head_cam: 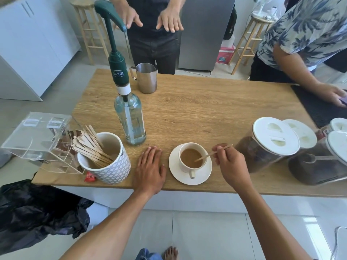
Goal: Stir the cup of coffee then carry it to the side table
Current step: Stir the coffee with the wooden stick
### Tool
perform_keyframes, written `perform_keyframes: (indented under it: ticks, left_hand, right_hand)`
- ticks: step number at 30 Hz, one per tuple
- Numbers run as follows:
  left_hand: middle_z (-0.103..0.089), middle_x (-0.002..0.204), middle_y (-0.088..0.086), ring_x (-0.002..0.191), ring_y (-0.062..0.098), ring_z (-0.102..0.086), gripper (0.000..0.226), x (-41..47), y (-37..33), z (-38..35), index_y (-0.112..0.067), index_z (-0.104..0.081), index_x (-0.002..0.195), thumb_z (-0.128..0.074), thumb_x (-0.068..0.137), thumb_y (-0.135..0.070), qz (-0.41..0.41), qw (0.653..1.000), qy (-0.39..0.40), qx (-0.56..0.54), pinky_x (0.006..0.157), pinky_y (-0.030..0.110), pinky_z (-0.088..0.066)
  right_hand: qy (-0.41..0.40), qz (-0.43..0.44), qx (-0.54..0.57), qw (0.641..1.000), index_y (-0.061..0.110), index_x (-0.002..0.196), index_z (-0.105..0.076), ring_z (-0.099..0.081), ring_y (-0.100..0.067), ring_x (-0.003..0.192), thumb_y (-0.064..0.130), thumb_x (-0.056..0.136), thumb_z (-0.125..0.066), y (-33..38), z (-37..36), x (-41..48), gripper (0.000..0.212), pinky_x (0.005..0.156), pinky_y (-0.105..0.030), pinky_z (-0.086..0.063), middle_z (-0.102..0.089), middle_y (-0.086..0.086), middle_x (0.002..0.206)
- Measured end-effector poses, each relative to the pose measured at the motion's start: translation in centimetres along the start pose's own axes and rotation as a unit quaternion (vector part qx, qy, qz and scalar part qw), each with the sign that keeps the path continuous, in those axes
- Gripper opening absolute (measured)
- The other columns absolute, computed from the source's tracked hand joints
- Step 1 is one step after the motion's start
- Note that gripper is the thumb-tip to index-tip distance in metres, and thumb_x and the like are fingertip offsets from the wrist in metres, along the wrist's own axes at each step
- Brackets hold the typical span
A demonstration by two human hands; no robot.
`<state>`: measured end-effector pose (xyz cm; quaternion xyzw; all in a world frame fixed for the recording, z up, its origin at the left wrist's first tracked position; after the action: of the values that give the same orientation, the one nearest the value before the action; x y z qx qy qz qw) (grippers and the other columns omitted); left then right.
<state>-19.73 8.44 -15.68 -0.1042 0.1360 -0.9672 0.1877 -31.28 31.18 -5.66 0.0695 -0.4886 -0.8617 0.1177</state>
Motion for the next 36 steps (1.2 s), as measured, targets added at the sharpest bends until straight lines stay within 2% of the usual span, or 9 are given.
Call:
perform_keyframes:
  ticks: [6,8,12,15,18,23,28,33,36]
  left_hand:
    - [-0.039,0.154,0.005,0.146,0.022,-0.026,0.054,0.0,0.1,0.1,-0.015,-0.045,0.143,-0.037,0.093,-0.036,-0.002,1.0,-0.002,-0.001,0.12,0.041,-0.021]
    - [-0.039,0.155,0.005,0.147,0.021,-0.025,0.054,-0.1,0.0,0.1,-0.016,-0.045,0.143,-0.038,0.094,-0.036,-0.001,1.0,-0.002,0.0,0.12,0.04,-0.02]
    - [-0.038,0.155,0.005,0.147,0.021,-0.024,0.054,0.1,0.3,-0.2,-0.016,-0.043,0.144,-0.036,0.094,-0.037,0.0,1.0,0.004,-0.002,0.121,0.042,-0.02]
    - [-0.038,0.155,0.005,0.147,0.022,-0.024,0.054,0.0,0.4,-0.4,-0.016,-0.043,0.144,-0.036,0.094,-0.037,0.0,1.0,0.009,-0.002,0.12,0.043,-0.021]
    - [-0.037,0.156,0.005,0.147,0.022,-0.024,0.054,-0.1,0.3,-0.4,-0.016,-0.043,0.144,-0.036,0.095,-0.037,-0.001,1.0,0.012,-0.004,0.12,0.044,-0.022]
    - [-0.038,0.155,0.005,0.147,0.022,-0.025,0.054,0.1,0.3,-0.2,-0.016,-0.044,0.144,-0.036,0.095,-0.038,0.003,1.0,0.008,-0.005,0.12,0.044,-0.023]
    - [-0.037,0.156,0.004,0.148,0.021,-0.024,0.056,-0.2,0.3,-0.4,-0.016,-0.043,0.145,-0.033,0.096,-0.039,0.001,1.0,0.015,0.0,0.12,0.044,-0.023]
    - [-0.037,0.156,0.004,0.148,0.021,-0.023,0.056,0.0,0.4,-0.2,-0.016,-0.043,0.145,-0.033,0.095,-0.039,0.004,1.0,0.013,0.001,0.12,0.043,-0.021]
    - [-0.039,0.155,0.005,0.147,0.022,-0.026,0.056,-0.1,0.3,-0.1,-0.015,-0.044,0.144,-0.033,0.094,-0.039,0.001,1.0,0.009,-0.004,0.12,0.043,-0.023]
  right_hand:
    - [0.054,0.015,-0.007,0.998,0.031,0.084,-0.067,-0.067,-0.019,0.074,0.019,0.099,-0.052,0.9,-1.7,-0.4,0.024,0.073,-0.039,-0.055,-0.071,0.004,0.08]
    - [0.044,-0.002,-0.017,0.999,0.023,0.081,-0.07,-0.068,-0.016,0.074,0.013,0.097,-0.051,0.4,-0.9,-0.4,0.026,0.073,-0.041,-0.056,-0.071,0.005,0.079]
    - [0.01,0.014,-0.035,0.999,0.02,0.084,-0.065,-0.064,-0.011,0.07,0.014,0.099,-0.05,1.2,0.6,0.3,0.022,0.069,-0.03,-0.05,-0.068,0.01,0.078]
    - [0.068,0.036,-0.048,0.996,0.022,0.092,-0.068,-0.067,-0.004,0.071,0.02,0.1,-0.053,1.8,-0.5,0.4,0.017,0.07,-0.022,-0.052,-0.07,0.013,0.082]
    - [0.101,0.023,-0.044,0.994,0.028,0.085,-0.067,-0.065,0.002,0.065,0.021,0.099,-0.054,1.3,-0.7,-0.2,0.02,0.065,-0.017,-0.05,-0.071,0.01,0.077]
    - [0.041,0.024,-0.058,0.997,0.029,0.085,-0.063,-0.067,-0.013,0.073,0.021,0.1,-0.051,1.8,0.5,0.2,0.021,0.073,-0.035,-0.054,-0.069,0.008,0.077]
    - [0.097,0.026,-0.043,0.994,0.029,0.083,-0.067,-0.066,-0.002,0.068,0.017,0.099,-0.052,1.8,-1.1,-0.9,0.025,0.072,-0.031,-0.057,-0.07,0.012,0.079]
    - [0.032,0.01,-0.059,0.998,0.021,0.089,-0.067,-0.067,-0.009,0.07,0.02,0.1,-0.049,1.5,0.2,-0.3,0.022,0.072,-0.036,-0.055,-0.071,0.001,0.08]
    - [0.07,0.042,-0.055,0.995,0.032,0.086,-0.066,-0.069,-0.01,0.071,0.022,0.099,-0.054,2.3,-0.7,-0.5,0.02,0.071,-0.033,-0.055,-0.074,0.002,0.085]
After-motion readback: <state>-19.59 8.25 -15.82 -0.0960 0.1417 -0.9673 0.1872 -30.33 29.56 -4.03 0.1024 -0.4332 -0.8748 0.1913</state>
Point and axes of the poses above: each hand's wrist, its own x-axis towards the middle knuckle, its own z-axis out of the back of the hand, y = z × x, the point moved 7 cm from there along x, towards the middle knuckle
